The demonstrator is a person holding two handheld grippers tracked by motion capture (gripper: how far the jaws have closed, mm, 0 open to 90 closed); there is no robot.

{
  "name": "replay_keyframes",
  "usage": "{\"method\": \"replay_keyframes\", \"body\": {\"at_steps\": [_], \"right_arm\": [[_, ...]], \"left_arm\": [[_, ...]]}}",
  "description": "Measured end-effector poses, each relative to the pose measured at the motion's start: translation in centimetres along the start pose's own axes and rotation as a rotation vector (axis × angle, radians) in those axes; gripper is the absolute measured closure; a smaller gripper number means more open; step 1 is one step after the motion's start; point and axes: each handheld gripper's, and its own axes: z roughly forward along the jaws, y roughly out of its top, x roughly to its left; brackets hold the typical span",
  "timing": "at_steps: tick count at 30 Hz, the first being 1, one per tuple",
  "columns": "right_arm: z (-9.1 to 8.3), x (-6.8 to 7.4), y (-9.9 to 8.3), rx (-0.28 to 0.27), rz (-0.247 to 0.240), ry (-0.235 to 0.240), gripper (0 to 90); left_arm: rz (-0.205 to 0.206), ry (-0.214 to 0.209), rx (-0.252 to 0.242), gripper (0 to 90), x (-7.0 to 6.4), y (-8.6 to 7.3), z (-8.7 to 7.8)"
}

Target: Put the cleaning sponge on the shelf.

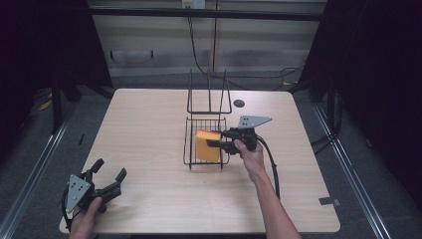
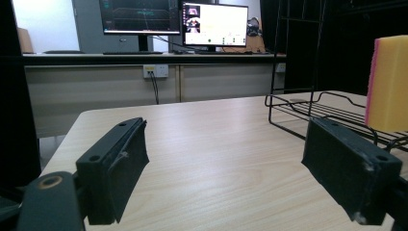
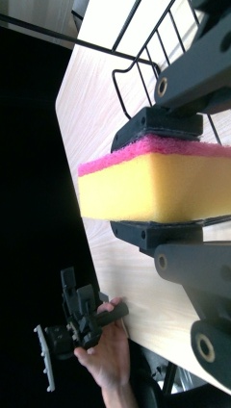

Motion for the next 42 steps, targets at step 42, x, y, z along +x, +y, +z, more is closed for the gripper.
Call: {"method": "replay_keyframes", "body": {"at_steps": [42], "right_arm": [[0.67,0.09,-0.42,0.043,0.03,0.022,47.5]], "left_arm": [[0.0,0.0,-0.001,15.5,0.0,0.0,0.0]]}}
